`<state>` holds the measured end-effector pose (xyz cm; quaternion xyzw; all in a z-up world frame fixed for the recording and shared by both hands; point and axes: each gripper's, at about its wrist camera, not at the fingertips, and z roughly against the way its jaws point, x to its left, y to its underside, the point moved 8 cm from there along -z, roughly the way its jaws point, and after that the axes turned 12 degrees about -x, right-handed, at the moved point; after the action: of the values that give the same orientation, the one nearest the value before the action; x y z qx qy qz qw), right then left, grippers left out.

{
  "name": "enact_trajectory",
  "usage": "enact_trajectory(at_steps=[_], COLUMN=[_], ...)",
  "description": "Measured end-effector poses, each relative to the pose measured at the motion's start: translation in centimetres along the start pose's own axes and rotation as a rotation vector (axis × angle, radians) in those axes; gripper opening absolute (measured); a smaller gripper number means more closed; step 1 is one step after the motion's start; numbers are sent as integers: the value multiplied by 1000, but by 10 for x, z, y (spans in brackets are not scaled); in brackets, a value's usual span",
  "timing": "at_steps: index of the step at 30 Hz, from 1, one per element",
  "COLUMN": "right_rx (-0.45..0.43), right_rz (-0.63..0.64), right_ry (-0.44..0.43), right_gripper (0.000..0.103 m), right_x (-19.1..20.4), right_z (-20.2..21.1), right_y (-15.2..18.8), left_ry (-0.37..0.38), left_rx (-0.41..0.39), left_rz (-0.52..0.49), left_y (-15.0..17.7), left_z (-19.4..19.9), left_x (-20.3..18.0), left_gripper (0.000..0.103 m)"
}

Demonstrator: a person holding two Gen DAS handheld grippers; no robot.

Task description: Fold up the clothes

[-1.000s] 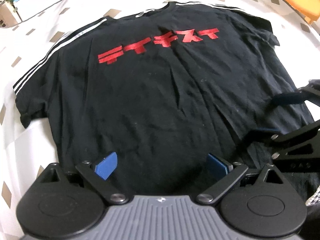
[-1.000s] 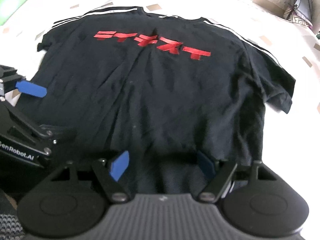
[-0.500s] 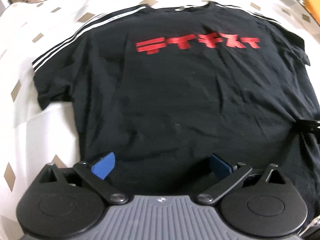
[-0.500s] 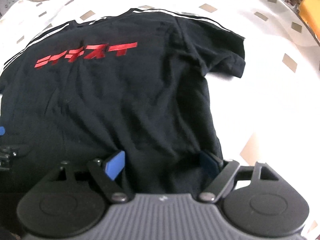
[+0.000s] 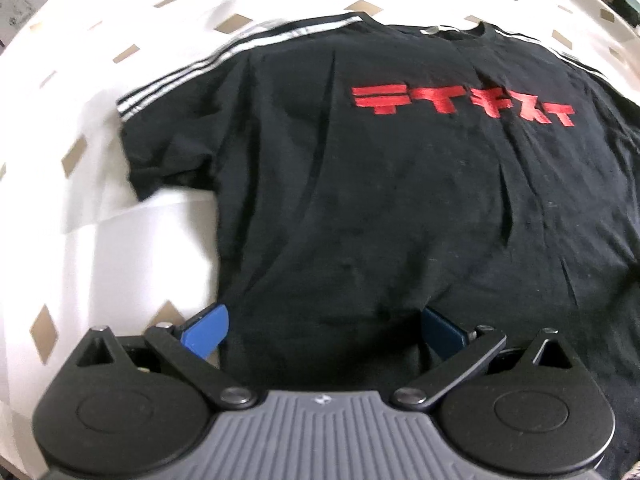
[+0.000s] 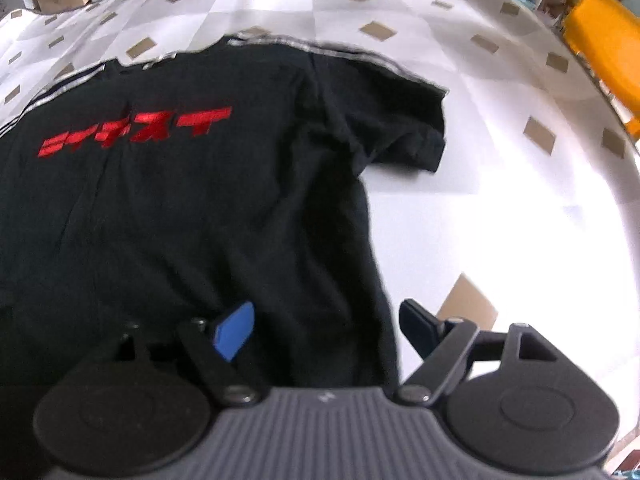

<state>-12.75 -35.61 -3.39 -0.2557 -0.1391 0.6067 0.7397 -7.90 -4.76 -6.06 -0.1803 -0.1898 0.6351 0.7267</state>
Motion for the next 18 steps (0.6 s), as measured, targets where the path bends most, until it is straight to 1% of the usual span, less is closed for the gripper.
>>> enact_trajectory(at_steps=[4, 7, 8, 11, 13, 15, 16, 18], right_rx=[-34, -7, 15, 21, 2, -17, -27, -55], right_rz=[-10, 12, 29, 17, -6, -29, -40, -49], right_ry=[-11, -13, 3, 51, 63, 75, 81, 44], right_gripper=[79, 79, 79, 80, 77, 77, 77, 77], right_x=[2, 8, 8, -1, -6, -11, -14, -5], right_z=[3, -2, -5, -9, -7, -6, -5, -2], right_y=[-6, -2, 2, 1, -4, -8, -10, -17], left_ry=[-31, -62, -62, -55, -56, -48, -31, -20], left_rx=[5, 1, 2, 17, 31, 28, 3, -34], left_rz=[13, 2, 6, 30, 37, 48, 59, 55], left_y=[2, 3, 3, 4, 4, -1, -7, -15], left_z=[4, 4, 5, 3, 2, 6, 10, 15], left_x=[8, 15, 16, 18, 18, 15, 12, 6], left_gripper=[103, 103, 103, 103, 103, 100, 100, 100])
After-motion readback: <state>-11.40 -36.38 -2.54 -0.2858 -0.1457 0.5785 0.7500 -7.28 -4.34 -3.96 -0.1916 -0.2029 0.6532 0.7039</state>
